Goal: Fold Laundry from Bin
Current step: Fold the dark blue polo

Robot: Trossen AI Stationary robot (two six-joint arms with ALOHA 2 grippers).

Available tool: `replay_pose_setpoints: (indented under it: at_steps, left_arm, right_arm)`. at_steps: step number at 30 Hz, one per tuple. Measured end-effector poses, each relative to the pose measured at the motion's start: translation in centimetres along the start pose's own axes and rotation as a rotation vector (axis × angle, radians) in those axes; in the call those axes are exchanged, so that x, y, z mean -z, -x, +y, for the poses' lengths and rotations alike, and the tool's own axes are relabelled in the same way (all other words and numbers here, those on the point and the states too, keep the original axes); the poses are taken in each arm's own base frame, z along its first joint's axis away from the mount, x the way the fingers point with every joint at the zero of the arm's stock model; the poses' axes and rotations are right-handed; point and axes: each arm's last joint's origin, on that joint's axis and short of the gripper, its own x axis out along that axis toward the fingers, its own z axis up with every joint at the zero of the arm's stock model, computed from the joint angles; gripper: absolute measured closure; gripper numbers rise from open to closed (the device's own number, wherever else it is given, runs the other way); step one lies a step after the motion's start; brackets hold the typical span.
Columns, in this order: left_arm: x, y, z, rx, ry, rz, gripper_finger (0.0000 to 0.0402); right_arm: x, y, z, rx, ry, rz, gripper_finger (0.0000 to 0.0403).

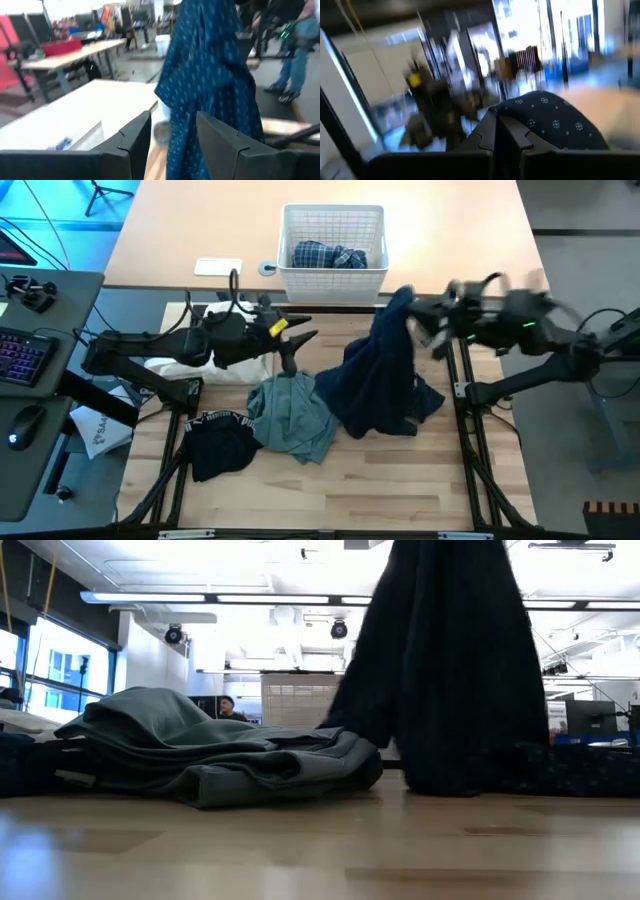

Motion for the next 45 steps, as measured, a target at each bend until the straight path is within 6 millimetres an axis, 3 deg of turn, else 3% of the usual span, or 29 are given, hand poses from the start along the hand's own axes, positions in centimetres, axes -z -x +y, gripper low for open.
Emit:
replay_pose_setpoints:
  at_steps: [5,11,14,17,21,24,26,30,35,39,45]
  left_arm:
    - [0.3,1.9,0.2,-0.029,0.046,0.092,0.0256]
    - [0.3,4.4,1.1,-0.049,0.12,0.154,0.0257]
    - [0.2,5.4,1.2,-0.037,0.164,0.163,0.0257]
    - [0.4,5.9,0.8,-0.009,0.18,0.192,0.0257]
    - [0.9,6.5,-0.1,0.043,0.203,0.24,0.0257]
    - [1.3,6.8,-0.9,0.086,0.225,0.28,0.0257]
    - [1.5,7.0,-1.4,0.101,0.234,0.307,0.0257]
    - [1.7,7.2,-2.1,0.122,0.248,0.318,0.0257]
    - [1.9,6.8,-2.7,0.125,0.265,0.331,0.0257]
    - [2.3,6.3,-3.2,0.121,0.262,0.343,0.0257]
    - [2.7,5.7,-3.7,0.121,0.221,0.363,0.0257]
  right_arm:
    - [8.1,-4.4,0.2,0.028,-0.14,0.295,0.0403]
    - [19.3,-10.6,1.4,-0.233,-0.419,0.456,0.04]
    - [24.3,-13.1,1.4,-0.328,-0.524,0.565,0.0377]
    - [27.2,-15.2,1.1,-0.403,-0.609,0.692,0.0328]
    - [28.3,-17.4,1.0,-0.614,-0.66,0.862,0.0249]
    - [26.6,-18.3,1.1,-0.754,-0.668,0.936,0.021]
    - [25.2,-18.6,0.6,-0.757,-0.643,0.971,0.0199]
    - [22.0,-18.4,-1.8,-0.576,-0.53,1.024,0.0197]
    - [19.1,-17.6,-6.3,-0.087,-0.328,1.12,0.0211]
    - [19.8,-17.5,-10.0,0.018,-0.316,1.15,0.022]
    - [24.9,-16.5,-14.3,0.158,-0.411,1.246,0.0222]
